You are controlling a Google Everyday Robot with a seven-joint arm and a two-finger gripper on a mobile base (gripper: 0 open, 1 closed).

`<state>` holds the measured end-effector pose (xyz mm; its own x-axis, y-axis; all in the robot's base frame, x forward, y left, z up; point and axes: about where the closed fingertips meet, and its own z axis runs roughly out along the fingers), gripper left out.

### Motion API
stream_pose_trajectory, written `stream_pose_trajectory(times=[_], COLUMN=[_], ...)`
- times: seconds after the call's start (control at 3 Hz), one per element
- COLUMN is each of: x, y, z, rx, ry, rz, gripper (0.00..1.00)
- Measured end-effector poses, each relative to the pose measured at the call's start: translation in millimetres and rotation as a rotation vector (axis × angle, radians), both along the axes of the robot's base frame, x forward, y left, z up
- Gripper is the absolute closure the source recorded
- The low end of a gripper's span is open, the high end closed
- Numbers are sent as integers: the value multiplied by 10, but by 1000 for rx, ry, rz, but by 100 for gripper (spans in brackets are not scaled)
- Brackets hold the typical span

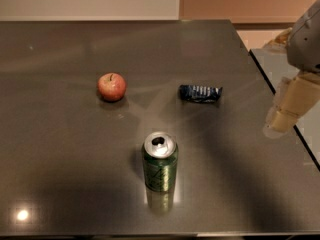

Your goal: Knock green can over

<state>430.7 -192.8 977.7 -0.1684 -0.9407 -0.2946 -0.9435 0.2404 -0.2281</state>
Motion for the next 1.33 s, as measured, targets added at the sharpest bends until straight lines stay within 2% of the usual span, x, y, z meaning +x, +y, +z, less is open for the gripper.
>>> stream_pose_trajectory(times=[0.33,0.67,1.0,1.33], x=[-138,-321,-350,-454], y=[404,1077,1176,1414], z=[-85,-351,-394,-539], rx=[140,334,362,432], ry=[-9,22,29,65], rz=[87,226,247,298], gripper=[0,0,0,0])
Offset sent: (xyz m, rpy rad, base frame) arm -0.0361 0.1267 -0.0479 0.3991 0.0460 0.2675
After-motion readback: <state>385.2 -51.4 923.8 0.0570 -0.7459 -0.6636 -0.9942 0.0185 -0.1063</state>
